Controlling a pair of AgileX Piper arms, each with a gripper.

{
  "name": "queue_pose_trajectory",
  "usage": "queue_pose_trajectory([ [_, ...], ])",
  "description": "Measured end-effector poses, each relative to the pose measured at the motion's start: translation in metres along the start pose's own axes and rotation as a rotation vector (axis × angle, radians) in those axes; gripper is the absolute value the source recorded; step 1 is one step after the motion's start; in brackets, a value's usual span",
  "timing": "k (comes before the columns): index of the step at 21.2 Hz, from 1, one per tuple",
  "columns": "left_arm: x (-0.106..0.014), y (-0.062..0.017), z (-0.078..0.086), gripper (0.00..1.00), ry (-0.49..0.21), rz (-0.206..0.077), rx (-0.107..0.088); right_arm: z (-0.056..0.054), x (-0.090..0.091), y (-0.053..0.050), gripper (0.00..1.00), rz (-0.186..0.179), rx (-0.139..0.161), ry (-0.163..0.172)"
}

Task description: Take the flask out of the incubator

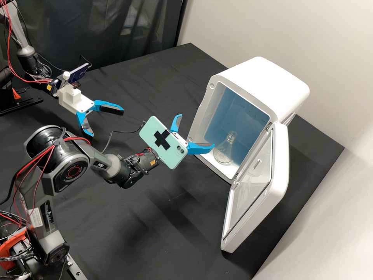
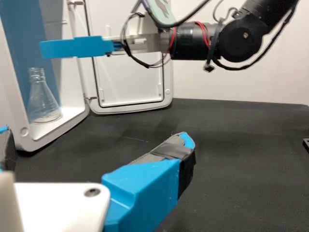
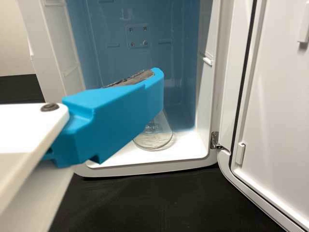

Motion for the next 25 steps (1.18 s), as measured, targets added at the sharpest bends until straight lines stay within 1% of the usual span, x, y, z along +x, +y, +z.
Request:
queue_pose_trajectory([
  [7, -0.004, 0.0088, -0.005, 1.00, 0.019, 0.040, 0.008, 0.000, 0.000, 0.000, 1.00, 0.000, 0.000, 0.000],
  [10, -0.005, 0.0095, -0.009, 1.00, 0.037, 0.043, 0.006, -0.001, 0.001, 0.001, 1.00, 0.003, 0.000, 0.003],
  [12, -0.005, 0.0095, -0.009, 1.00, 0.037, 0.043, 0.003, -0.002, 0.008, 0.001, 1.00, 0.009, 0.003, 0.006],
  [13, -0.005, 0.0095, -0.009, 1.00, 0.037, 0.043, 0.003, -0.002, 0.013, 0.001, 1.00, 0.015, 0.010, 0.004],
  [14, -0.005, 0.0095, -0.009, 1.00, 0.037, 0.043, 0.003, -0.001, 0.018, -0.002, 1.00, 0.007, 0.017, -0.011],
  [15, -0.005, 0.0095, -0.009, 1.00, 0.037, 0.043, 0.003, 0.000, 0.023, -0.005, 1.00, -0.005, 0.012, -0.024],
  [16, -0.005, 0.0095, -0.009, 1.00, 0.037, 0.043, 0.003, 0.000, 0.027, -0.007, 1.00, -0.016, 0.005, -0.037],
  [17, -0.005, 0.0095, -0.009, 1.00, 0.037, 0.043, 0.003, 0.001, 0.032, -0.010, 1.00, -0.024, -0.010, -0.052],
  [20, -0.005, 0.0086, -0.010, 1.00, 0.038, 0.039, 0.002, 0.007, 0.044, -0.018, 1.00, -0.043, -0.029, -0.096],
  [21, -0.005, 0.0086, -0.010, 1.00, 0.038, 0.039, 0.002, 0.009, 0.047, -0.019, 1.00, -0.044, -0.035, -0.111],
  [22, -0.005, 0.0086, -0.010, 1.00, 0.038, 0.039, 0.002, 0.011, 0.049, -0.020, 1.00, -0.041, -0.033, -0.124],
  [24, -0.005, 0.0085, -0.009, 1.00, 0.035, 0.039, 0.002, 0.014, 0.055, -0.021, 1.00, -0.029, -0.041, -0.140],
  [25, -0.004, 0.0084, -0.009, 1.00, 0.034, 0.038, 0.002, 0.016, 0.058, -0.022, 1.00, -0.026, -0.050, -0.148],
])
